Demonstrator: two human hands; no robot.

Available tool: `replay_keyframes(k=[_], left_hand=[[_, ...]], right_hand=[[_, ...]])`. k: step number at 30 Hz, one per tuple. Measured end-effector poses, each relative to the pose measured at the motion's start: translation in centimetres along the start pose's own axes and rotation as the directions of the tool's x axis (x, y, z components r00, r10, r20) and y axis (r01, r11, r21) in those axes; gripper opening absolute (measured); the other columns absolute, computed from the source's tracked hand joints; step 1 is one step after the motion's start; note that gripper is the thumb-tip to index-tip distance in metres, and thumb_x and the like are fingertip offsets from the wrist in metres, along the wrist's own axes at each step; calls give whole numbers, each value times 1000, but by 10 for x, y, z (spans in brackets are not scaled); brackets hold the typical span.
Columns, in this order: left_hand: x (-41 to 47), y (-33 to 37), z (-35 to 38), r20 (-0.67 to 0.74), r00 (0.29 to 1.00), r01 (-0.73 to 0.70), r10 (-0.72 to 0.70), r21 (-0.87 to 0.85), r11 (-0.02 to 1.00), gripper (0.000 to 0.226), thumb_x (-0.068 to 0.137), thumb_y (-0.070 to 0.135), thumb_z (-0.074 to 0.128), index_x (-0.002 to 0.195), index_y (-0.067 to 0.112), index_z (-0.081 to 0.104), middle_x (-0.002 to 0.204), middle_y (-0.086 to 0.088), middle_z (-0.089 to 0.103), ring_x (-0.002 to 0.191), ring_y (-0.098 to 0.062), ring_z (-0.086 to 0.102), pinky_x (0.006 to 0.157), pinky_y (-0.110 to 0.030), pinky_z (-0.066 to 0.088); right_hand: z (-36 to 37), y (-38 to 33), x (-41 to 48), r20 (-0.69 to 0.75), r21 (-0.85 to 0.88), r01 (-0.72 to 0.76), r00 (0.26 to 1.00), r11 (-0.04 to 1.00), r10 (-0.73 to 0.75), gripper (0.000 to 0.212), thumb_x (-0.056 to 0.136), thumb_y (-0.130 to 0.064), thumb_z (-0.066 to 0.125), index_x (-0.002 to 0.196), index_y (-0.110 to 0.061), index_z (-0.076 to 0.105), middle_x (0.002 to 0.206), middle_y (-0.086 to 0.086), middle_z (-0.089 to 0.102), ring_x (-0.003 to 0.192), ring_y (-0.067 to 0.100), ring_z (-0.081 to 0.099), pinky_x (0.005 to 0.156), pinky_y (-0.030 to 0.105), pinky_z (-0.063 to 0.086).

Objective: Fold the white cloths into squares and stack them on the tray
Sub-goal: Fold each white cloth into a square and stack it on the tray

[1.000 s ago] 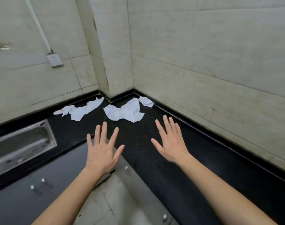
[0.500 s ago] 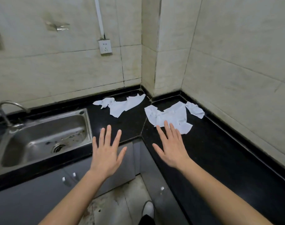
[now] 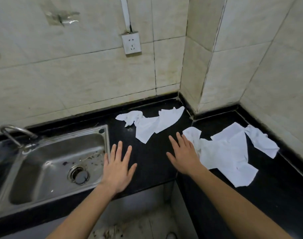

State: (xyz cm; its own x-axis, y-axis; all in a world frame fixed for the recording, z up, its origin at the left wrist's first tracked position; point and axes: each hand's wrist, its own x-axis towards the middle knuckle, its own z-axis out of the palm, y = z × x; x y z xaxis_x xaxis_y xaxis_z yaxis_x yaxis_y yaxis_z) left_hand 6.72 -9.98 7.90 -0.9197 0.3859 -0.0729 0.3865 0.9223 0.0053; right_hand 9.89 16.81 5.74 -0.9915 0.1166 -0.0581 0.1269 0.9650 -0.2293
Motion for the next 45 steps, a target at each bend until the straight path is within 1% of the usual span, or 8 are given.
replay_keyframes(k=[6, 15, 18, 21, 23, 26, 34, 45], left_hand=[[74, -14, 31, 118, 992, -32, 37, -43, 999, 73, 96, 62, 14, 158, 25, 7, 166, -8, -6, 152, -29, -8, 121, -51, 9], [199, -15, 112, 336, 881, -325, 333, -81, 942, 61, 103, 49, 29, 157, 26, 13, 166, -6, -4, 151, -31, 3, 115, -50, 26], [223, -25, 133, 322, 863, -376, 390, -106, 920, 58, 103, 41, 40, 155, 20, 24, 163, -3, 19, 147, -27, 19, 110, -49, 33], [227, -44, 141, 169, 892, -389, 418, -181, 903, 55, 86, 30, 71, 135, 11, 57, 120, -6, 66, 112, -28, 59, 85, -44, 51], [218, -60, 150, 84, 903, -402, 420, -175, 899, 37, 71, 22, 84, 104, 11, 73, 88, -5, 69, 86, -28, 64, 69, -38, 52], [195, -85, 160, 51, 922, -366, 385, -217, 905, 21, 56, 7, 86, 69, 13, 72, 69, -3, 63, 71, -26, 62, 58, -33, 48], [162, -116, 140, -36, 990, -137, 135, -456, 880, 14, 76, 26, 54, 74, 15, 63, 71, 1, 59, 72, -20, 54, 61, -33, 46], [188, -114, 36, -311, 928, -36, -204, -622, 783, 25, 79, 30, 52, 85, 14, 69, 82, 6, 64, 80, -15, 54, 69, -27, 39]], right_hand=[[32, -1, 70, 115, 76, -3, 993, 997, -6, 70, 103, -48, 38, 160, -24, 6, 167, 9, 4, 154, 28, 5, 123, 44, 15], [87, 0, 105, 265, 136, -179, 954, 974, 139, 67, 102, -40, 44, 159, -22, 14, 165, 11, 17, 150, 30, 18, 120, 45, 24], [101, -2, 121, 285, 132, -221, 942, 966, 177, 65, 102, -36, 47, 159, -20, 17, 164, 11, 19, 149, 30, 21, 118, 46, 28], [112, -12, 141, 286, 148, -242, 938, 959, 193, 64, 102, -33, 48, 158, -19, 20, 163, 10, 22, 148, 29, 24, 117, 46, 31], [119, -22, 151, 283, 177, -251, 939, 952, 195, 61, 101, -30, 49, 156, -18, 26, 161, 9, 27, 145, 29, 29, 116, 45, 33], [127, -38, 160, 209, 204, -152, 972, 967, 109, 55, 95, -17, 56, 148, -13, 43, 152, 13, 43, 135, 32, 44, 106, 48, 45], [144, -64, 175, 105, 32, 233, 966, 972, -235, 18, 71, -19, 82, 88, -22, 75, 92, 4, 67, 86, 27, 66, 68, 37, 53], [29, -40, 188, -246, 237, 188, 961, 953, -128, 11, 95, -24, 60, 105, -21, 65, 95, -8, 66, 88, 12, 59, 69, 28, 48]])
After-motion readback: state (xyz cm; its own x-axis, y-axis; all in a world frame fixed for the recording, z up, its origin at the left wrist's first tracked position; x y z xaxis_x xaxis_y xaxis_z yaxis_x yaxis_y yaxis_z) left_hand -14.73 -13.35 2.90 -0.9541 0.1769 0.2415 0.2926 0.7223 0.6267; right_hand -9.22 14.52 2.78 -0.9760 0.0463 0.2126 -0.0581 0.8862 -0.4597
